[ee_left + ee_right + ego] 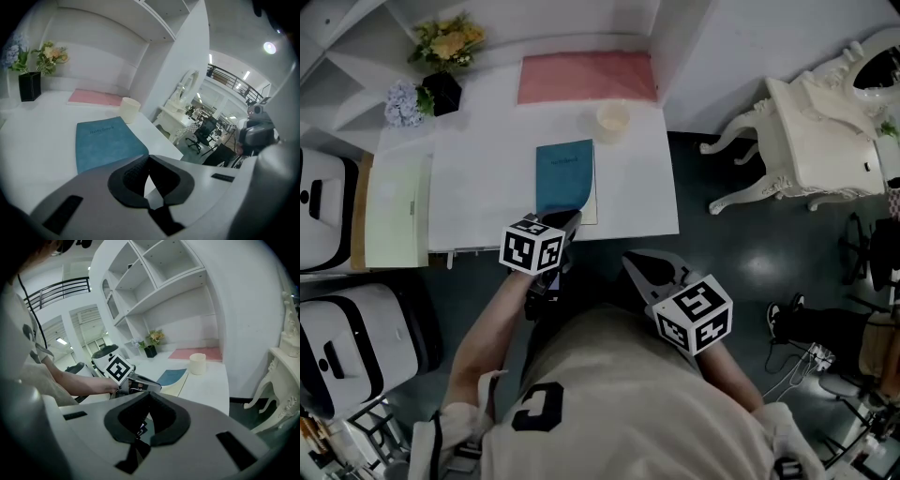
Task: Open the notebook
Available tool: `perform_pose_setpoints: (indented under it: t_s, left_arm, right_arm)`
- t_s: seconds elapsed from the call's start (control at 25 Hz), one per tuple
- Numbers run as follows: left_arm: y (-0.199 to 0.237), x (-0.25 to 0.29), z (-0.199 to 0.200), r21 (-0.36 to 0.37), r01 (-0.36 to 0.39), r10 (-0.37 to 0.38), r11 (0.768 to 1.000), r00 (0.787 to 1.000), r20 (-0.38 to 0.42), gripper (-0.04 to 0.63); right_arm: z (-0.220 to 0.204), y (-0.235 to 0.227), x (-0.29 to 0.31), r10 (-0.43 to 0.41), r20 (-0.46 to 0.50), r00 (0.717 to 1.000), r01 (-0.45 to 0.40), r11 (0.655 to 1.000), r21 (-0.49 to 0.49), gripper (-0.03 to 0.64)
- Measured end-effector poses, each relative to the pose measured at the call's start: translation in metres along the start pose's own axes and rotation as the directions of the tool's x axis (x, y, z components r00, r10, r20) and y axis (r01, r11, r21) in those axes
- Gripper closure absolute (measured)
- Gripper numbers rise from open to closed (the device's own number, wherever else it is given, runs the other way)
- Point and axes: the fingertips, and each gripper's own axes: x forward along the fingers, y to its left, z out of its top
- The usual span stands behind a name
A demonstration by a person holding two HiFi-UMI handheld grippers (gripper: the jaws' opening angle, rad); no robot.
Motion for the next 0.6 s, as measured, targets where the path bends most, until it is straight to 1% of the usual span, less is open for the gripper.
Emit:
perform_pose_setpoints:
  t_s: [0.44,0.6]
  left_arm:
    - [0.003,-0.013,0.008,-0.04,0.014,-0.012,0.999,0.998,0.055,0.581]
    - [0.005,-0.02,0.012,-0.067,0.021,-0.015,0.998,0.996,0.086,0.581]
  right_arm:
    - [0.003,0.007,0.006,0.012,-0.008,1.0,-0.012,1.0,-0.022,0.595]
    - [0.004,0.008,0.007,0.011,-0.014,1.0,-0.012,0.999,-0.03,0.595]
